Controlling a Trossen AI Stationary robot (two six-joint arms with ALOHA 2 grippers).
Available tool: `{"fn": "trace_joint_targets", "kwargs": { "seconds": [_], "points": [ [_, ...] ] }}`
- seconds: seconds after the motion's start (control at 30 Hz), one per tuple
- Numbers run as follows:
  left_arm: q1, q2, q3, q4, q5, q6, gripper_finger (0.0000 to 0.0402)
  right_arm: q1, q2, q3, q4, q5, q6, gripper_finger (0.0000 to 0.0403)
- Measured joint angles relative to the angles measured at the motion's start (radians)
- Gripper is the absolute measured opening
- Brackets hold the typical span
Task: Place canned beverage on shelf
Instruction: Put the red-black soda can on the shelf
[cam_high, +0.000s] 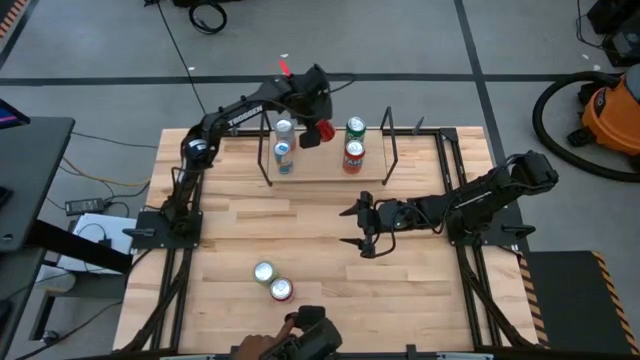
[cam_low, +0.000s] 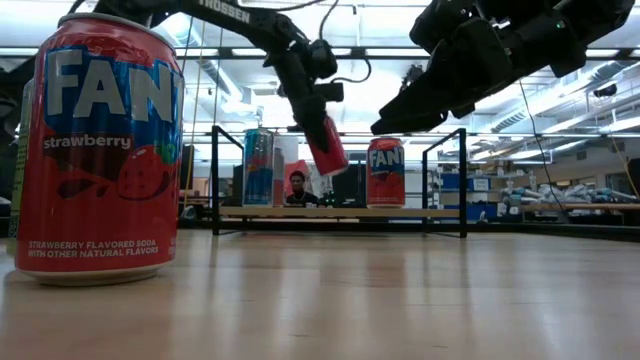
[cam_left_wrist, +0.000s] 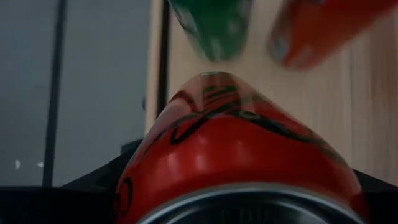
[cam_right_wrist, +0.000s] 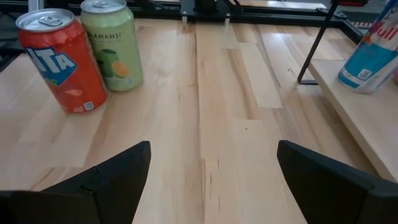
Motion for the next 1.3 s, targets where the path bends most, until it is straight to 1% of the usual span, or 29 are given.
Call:
{"fn": "trace_joint_targets", "kwargs": {
  "seconds": [0.1,0.43,0.53,0.6,0.87,1.07,1.3],
  "points": [
    [0.002,0.011,0.0,-0.058,0.001,0.032,0.0309,0.003,0.0,0.0,-0.008,0.0,0.003,0.0362],
    [-0.038,0.022,-0.01,-0.114,0.001,0.105,0.0309,0.011,0.0,0.0,-0.004,0.0,0.011,0.0362],
    [-0.063,0.022,-0.011,-0.145,0.001,0.107,0.0309,0.011,0.0,0.0,-0.008,0.0,0.012,0.0362],
    [-0.08,0.022,-0.011,-0.132,0.001,0.107,0.0309,0.014,0.0,0.0,-0.015,0.0,0.014,0.0362],
    [-0.127,0.026,-0.011,-0.163,-0.001,0.088,0.0309,0.032,0.0,0.0,-0.101,0.004,0.036,0.0362],
    [-0.144,0.063,-0.012,-0.187,-0.033,0.072,0.0309,0.032,0.0,0.0,-0.105,0.008,0.045,0.0362],
    [-0.162,0.078,-0.013,-0.209,-0.063,0.08,0.0309,0.032,0.0,0.0,-0.139,0.012,0.055,0.0362]
  ]
}}
